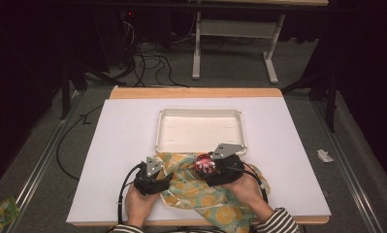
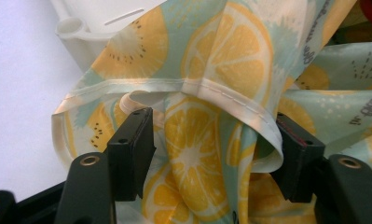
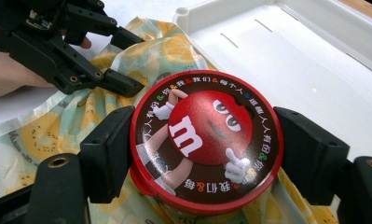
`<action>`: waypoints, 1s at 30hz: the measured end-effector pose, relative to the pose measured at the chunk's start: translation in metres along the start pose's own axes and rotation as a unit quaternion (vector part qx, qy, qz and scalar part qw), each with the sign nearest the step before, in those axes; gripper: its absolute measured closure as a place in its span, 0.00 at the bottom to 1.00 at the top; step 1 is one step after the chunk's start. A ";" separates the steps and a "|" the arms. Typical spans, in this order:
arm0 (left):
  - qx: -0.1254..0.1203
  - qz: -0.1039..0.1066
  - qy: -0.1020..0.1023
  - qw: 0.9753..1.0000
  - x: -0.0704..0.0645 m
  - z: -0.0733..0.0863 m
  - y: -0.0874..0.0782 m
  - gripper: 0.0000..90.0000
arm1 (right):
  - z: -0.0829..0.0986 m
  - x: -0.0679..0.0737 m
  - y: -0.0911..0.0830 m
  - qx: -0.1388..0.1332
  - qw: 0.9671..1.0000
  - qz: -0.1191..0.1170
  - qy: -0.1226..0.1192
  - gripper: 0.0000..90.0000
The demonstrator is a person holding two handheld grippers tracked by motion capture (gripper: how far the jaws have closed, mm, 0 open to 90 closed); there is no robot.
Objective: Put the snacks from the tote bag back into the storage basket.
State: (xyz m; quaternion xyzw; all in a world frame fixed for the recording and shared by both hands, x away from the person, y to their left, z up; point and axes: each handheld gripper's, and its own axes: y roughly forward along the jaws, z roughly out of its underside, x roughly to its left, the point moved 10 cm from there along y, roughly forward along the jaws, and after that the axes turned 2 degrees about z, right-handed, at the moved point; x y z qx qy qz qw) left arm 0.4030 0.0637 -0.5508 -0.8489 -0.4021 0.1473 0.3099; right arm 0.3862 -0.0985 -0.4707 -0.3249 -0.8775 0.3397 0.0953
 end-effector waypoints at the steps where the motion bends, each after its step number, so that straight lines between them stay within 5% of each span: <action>1: 0.000 0.000 0.000 1.000 0.000 0.000 0.000 0.42 | 0.000 0.000 -0.001 0.004 1.000 -0.001 0.000 0.28; 30: 0.001 -0.001 -0.005 1.000 0.001 0.000 0.001 0.44 | -0.017 -0.002 -0.027 -0.031 0.999 -0.022 -0.007 0.28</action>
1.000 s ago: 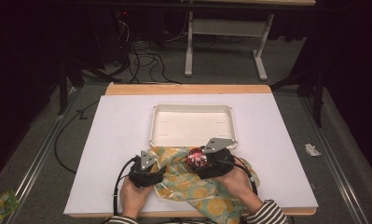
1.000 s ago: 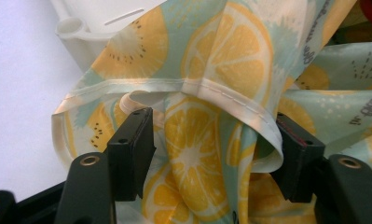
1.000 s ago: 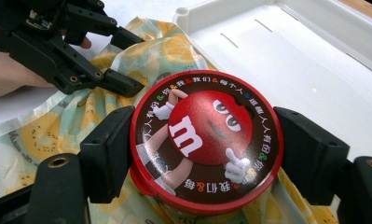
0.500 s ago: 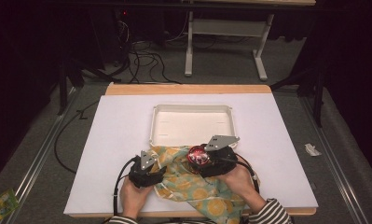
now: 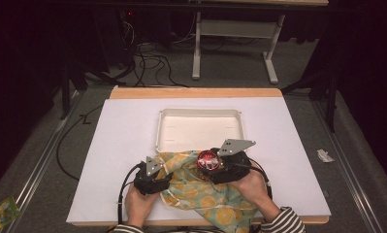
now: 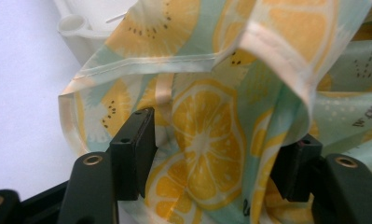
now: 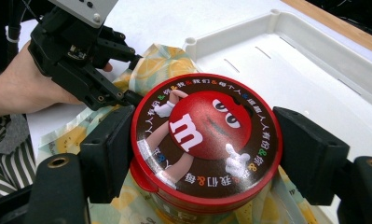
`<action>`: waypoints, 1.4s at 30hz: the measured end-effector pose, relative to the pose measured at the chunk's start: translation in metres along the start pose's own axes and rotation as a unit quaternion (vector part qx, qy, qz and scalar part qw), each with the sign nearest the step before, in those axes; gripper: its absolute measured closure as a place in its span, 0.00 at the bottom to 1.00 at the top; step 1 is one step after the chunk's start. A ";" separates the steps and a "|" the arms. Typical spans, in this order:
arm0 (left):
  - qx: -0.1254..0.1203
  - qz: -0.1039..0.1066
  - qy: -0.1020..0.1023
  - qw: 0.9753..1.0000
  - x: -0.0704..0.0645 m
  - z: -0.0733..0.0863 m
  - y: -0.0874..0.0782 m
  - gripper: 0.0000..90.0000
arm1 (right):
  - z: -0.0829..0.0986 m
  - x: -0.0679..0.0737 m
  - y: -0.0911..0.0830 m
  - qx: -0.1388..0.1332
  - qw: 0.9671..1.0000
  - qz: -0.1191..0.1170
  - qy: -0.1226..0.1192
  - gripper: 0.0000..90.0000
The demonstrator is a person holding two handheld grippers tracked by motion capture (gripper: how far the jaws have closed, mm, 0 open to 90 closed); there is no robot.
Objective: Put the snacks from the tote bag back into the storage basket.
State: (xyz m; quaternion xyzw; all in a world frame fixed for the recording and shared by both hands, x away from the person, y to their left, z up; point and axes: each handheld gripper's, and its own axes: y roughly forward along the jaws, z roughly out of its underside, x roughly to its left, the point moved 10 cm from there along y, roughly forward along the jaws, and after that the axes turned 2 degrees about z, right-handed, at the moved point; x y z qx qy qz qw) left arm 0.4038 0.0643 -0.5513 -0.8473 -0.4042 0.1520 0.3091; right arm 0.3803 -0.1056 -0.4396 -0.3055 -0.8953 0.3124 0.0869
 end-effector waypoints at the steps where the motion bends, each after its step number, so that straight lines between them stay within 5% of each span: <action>1: 0.000 0.000 0.000 1.000 0.000 0.000 0.000 0.44 | 0.000 0.000 -0.001 0.000 1.000 0.000 0.001 0.28; 11: -0.002 0.010 0.006 1.000 -0.002 0.000 0.000 0.53 | -0.002 -0.008 -0.014 -0.008 1.000 0.001 0.006 0.28; 19: -0.008 0.014 0.026 1.000 -0.006 -0.001 -0.002 0.91 | 0.000 -0.010 -0.017 -0.004 1.000 -0.005 0.005 0.28; 22: -0.006 0.016 0.022 1.000 -0.006 -0.001 -0.002 0.97 | -0.001 -0.009 -0.017 -0.005 1.000 -0.006 0.003 0.28; 27: -0.005 0.028 0.005 1.000 -0.004 -0.001 -0.001 0.99 | -0.004 -0.011 -0.024 -0.018 1.000 -0.010 0.008 0.30; 30: -0.006 0.031 0.001 0.999 -0.004 -0.001 -0.001 0.99 | -0.003 -0.019 -0.030 -0.021 1.000 0.014 0.011 0.30; 38: -0.006 0.036 -0.004 0.999 -0.003 -0.001 -0.001 0.99 | 0.004 -0.023 -0.029 -0.007 1.000 0.012 0.020 0.30; 42: -0.008 0.044 -0.004 0.999 -0.004 -0.001 -0.002 0.89 | -0.001 -0.025 -0.034 -0.017 1.000 0.012 0.020 0.30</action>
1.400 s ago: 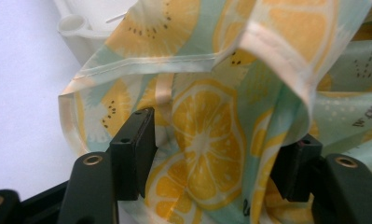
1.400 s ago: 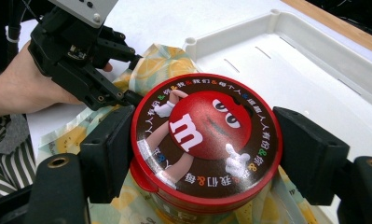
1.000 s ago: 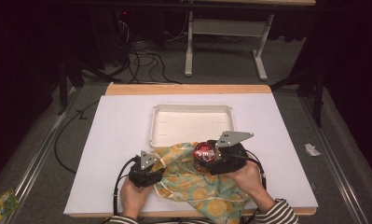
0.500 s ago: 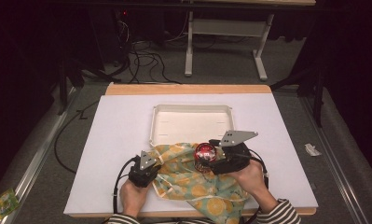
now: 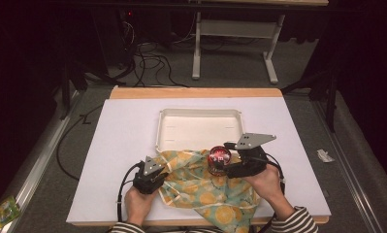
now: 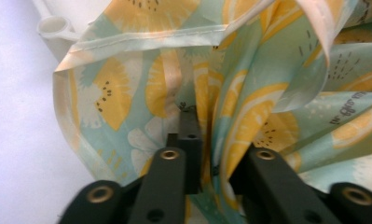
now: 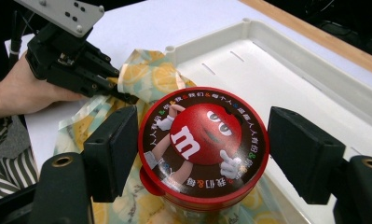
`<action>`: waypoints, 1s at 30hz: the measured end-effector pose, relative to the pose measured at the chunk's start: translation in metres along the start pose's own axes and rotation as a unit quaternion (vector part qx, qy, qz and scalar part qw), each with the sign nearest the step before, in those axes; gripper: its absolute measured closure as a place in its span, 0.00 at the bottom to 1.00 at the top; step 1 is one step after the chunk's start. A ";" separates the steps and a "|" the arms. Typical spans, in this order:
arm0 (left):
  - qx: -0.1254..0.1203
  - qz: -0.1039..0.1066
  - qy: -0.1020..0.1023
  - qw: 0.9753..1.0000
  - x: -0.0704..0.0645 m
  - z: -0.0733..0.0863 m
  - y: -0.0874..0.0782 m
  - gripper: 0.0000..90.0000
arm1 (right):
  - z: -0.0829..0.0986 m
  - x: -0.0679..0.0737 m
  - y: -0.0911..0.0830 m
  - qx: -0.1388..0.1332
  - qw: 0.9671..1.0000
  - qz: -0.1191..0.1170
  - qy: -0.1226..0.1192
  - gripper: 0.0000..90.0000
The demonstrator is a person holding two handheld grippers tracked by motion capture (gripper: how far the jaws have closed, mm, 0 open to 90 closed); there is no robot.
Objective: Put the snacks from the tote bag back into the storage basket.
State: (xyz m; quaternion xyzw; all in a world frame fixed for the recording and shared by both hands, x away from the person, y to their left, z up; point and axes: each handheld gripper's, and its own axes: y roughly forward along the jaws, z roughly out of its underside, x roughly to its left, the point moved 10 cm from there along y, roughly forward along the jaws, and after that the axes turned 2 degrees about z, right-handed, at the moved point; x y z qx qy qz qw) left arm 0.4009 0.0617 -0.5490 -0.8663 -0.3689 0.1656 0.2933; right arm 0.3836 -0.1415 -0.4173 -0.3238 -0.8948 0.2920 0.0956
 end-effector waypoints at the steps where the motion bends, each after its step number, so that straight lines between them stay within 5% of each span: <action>1: 0.000 0.002 -0.001 1.000 0.000 0.000 0.000 0.87 | -0.001 -0.001 -0.001 -0.002 1.000 0.001 0.000 0.30; 12: -0.031 0.009 -0.013 0.999 0.001 -0.004 -0.006 0.52 | -0.013 -0.011 -0.011 -0.004 1.000 0.006 0.004 0.30; 30: -0.074 0.041 0.002 0.996 -0.012 -0.015 -0.027 0.33 | -0.038 -0.038 -0.011 -0.002 1.000 0.025 0.019 0.31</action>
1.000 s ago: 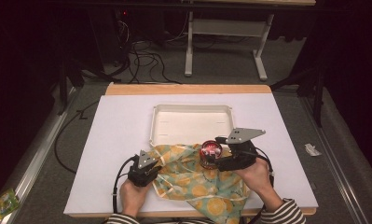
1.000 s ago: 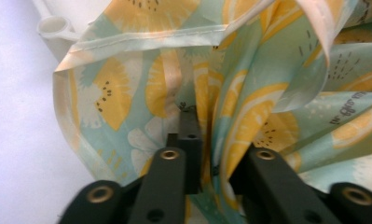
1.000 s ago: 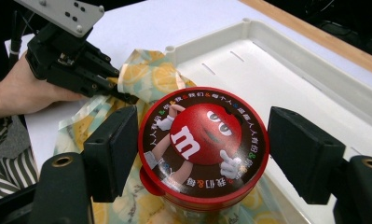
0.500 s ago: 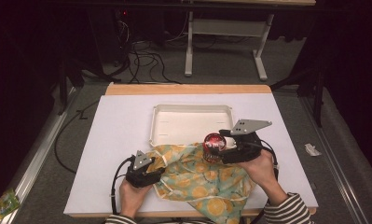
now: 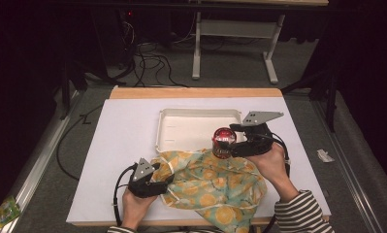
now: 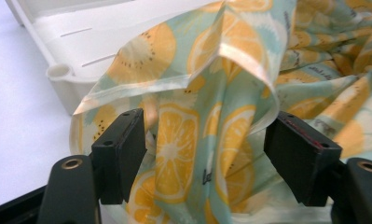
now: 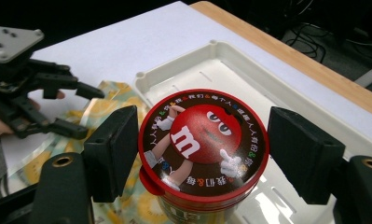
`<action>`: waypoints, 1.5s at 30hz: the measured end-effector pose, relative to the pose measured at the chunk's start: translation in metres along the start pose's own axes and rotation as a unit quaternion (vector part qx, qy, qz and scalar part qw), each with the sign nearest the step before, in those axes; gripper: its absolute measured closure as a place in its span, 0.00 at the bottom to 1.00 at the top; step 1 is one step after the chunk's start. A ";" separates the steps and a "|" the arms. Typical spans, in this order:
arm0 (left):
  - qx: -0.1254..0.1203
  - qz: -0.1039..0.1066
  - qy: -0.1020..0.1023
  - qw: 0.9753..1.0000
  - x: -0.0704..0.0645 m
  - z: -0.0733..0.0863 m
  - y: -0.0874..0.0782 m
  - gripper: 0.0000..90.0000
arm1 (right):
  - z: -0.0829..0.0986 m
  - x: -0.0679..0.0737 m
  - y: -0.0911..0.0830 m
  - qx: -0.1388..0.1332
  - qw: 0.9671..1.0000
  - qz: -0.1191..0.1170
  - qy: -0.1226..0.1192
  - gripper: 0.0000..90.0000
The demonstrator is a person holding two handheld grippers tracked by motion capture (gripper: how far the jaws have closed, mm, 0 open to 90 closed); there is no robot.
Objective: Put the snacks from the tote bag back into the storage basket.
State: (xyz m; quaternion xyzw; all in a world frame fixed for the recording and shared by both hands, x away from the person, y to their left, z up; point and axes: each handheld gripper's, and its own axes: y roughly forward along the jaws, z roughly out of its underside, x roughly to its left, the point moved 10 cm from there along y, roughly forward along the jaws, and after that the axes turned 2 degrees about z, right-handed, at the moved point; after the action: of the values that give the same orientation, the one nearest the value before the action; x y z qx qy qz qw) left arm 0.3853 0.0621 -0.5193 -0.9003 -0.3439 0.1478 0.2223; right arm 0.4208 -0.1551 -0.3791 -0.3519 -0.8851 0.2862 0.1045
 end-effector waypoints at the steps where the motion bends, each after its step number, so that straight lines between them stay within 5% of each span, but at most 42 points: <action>1: -0.002 0.002 0.002 1.000 -0.001 -0.001 -0.001 0.33 | -0.001 -0.002 0.001 0.000 1.000 0.000 0.002 0.31; 8: -0.018 0.011 0.007 1.000 -0.003 -0.006 -0.012 0.31 | -0.004 -0.018 0.013 0.011 1.000 0.014 0.012 0.30; 17: -0.043 -0.011 -0.013 0.999 0.013 -0.001 -0.029 0.30 | -0.012 -0.037 0.034 0.012 0.999 0.030 0.024 0.30; 29: -0.030 -0.072 -0.032 0.996 0.050 0.007 -0.032 0.32 | -0.003 -0.058 0.073 0.038 0.997 0.057 0.042 0.30; 45: -0.014 -0.102 -0.057 0.993 0.071 0.022 -0.027 0.34 | 0.014 -0.072 0.121 0.072 0.993 0.076 0.047 0.30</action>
State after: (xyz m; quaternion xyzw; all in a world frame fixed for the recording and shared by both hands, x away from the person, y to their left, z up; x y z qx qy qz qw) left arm 0.4119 0.1353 -0.5323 -0.8539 -0.4476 0.1703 0.2035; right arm 0.5360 -0.1393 -0.4591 -0.4229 -0.8271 0.3389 0.1491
